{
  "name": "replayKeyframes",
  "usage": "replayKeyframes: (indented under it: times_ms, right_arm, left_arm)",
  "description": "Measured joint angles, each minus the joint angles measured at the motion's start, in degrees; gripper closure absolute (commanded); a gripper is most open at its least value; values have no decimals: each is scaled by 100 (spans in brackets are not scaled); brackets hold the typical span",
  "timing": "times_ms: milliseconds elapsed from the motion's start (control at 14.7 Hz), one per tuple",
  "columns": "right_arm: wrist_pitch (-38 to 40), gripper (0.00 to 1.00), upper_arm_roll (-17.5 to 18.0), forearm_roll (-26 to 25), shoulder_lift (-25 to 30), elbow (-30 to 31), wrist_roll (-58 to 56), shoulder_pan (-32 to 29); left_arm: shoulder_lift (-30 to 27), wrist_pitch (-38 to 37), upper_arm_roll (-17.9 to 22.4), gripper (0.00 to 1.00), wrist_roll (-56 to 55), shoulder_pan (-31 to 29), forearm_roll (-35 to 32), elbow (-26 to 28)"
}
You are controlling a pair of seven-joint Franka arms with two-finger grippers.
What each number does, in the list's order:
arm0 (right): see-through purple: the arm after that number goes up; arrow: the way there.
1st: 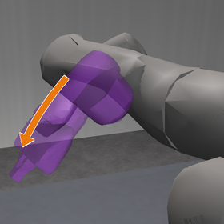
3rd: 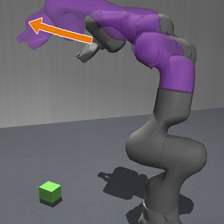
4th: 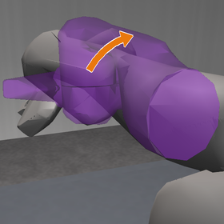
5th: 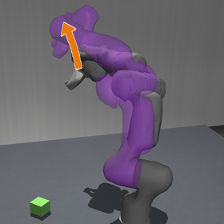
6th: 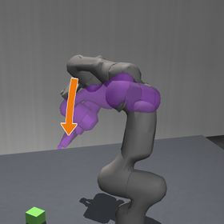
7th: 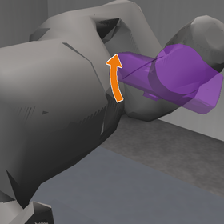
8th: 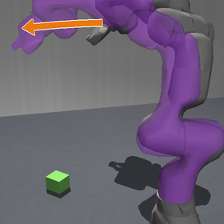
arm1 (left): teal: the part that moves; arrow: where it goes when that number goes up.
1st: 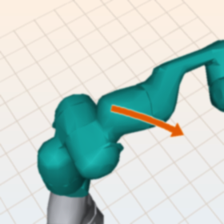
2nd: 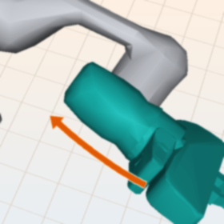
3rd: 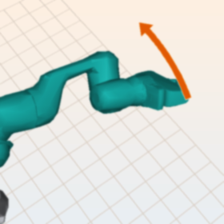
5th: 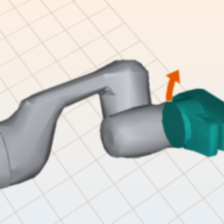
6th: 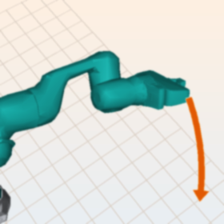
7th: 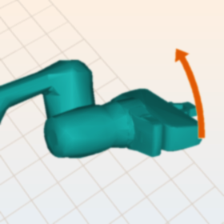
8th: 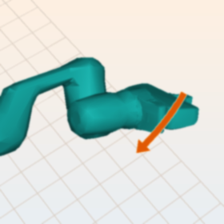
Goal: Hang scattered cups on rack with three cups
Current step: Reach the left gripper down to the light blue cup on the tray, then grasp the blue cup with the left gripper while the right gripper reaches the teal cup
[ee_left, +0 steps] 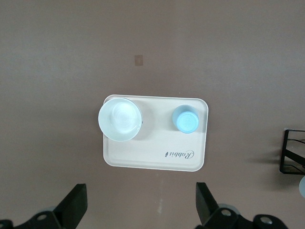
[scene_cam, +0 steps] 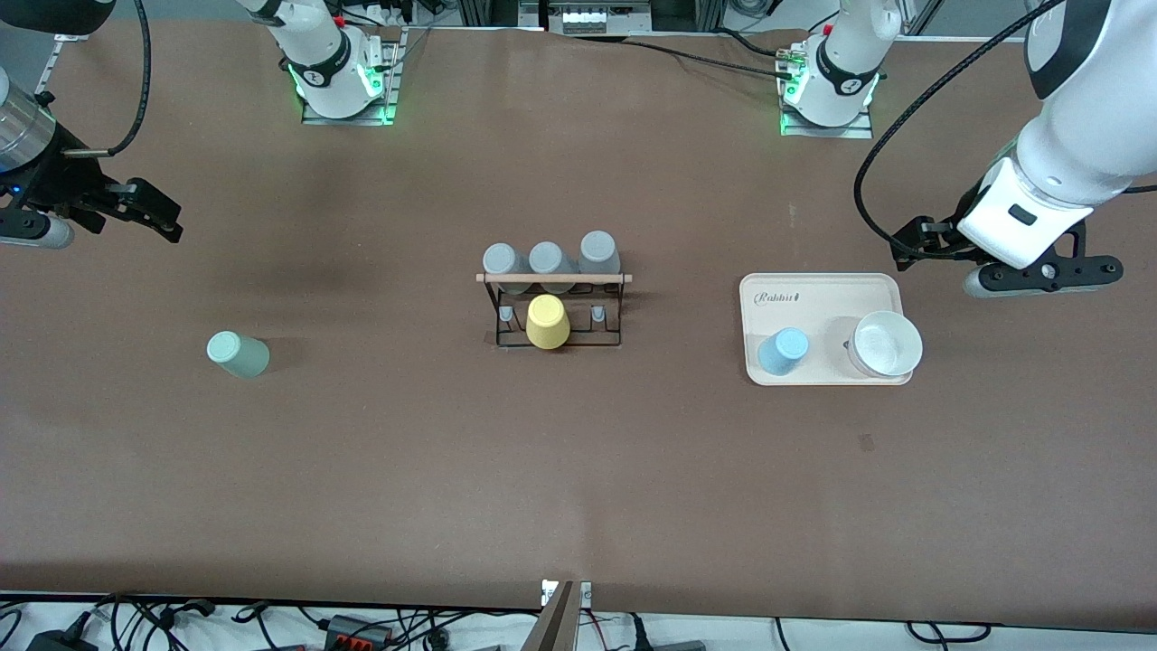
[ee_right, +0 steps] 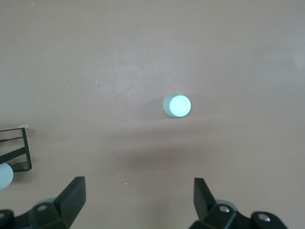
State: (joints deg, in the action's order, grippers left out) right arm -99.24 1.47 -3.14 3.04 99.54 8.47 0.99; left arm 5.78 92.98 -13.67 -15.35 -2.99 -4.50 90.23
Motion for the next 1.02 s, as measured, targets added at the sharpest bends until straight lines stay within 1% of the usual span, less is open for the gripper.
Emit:
replayKeyframes:
  times_ms: [272,544,680,816,1020]
  right_arm:
    - [1,0,11,227,-22,-89,-22,8]
    - [77,0,21,234,-48,-133,-22,11]
    - [141,0,20,234,-50,-142,-22,11]
    - [194,0,19,234,-50,-146,-22,10]
    - [231,0,9,234,-60,-144,-23,6]
  left_arm:
    - [0,0,0,0,0,0,0,0]
    - [27,-32,-4,0,20,28,0,32]
    - [174,32,-28,0,51,98,4,97]
    - [586,513,-65,0,61,249,5,201]
    - [1460,1075,-82,0,53,386,6,239]
